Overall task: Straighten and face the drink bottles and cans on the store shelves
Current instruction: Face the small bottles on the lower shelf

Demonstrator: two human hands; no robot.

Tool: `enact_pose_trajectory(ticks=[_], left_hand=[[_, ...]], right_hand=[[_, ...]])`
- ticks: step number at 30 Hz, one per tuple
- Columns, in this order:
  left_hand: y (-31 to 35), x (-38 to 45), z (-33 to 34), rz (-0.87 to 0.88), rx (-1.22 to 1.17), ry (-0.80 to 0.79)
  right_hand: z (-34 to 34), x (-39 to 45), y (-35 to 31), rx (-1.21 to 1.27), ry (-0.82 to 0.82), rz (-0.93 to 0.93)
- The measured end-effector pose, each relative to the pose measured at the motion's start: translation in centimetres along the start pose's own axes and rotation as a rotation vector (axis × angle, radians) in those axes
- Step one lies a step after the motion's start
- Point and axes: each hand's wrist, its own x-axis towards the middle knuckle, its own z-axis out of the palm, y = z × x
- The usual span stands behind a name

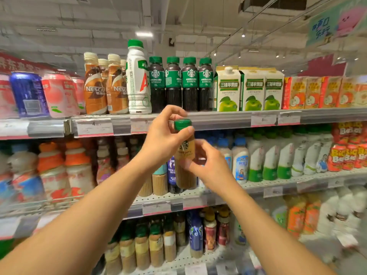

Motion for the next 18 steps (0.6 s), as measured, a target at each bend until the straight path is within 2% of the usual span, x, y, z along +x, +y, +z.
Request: enact_pose_trajectory(ticks=[4,8,13,18], left_hand=[[-0.6,-3.2,1.9,-0.001,0.028,-0.061],[-2.5,-6.7,2.6,0.039,0.316,-0.195],[-7.6,-15.0,1.8,0.075,0.461,-0.167],[-16.8,-22.5,0.5,-0.183,0.778,-0.472]], right_hand=[[0.4,-2.6,1.8,0.055,0.064,0.063],[0.9,-6.5,4.6,-0.013,-0.011,0.154],[2.2,-12.1,10.0,-0.123,-0.046,0.313],[3.8,-17.0,14.5,-0.138,-0.095,0.500]])
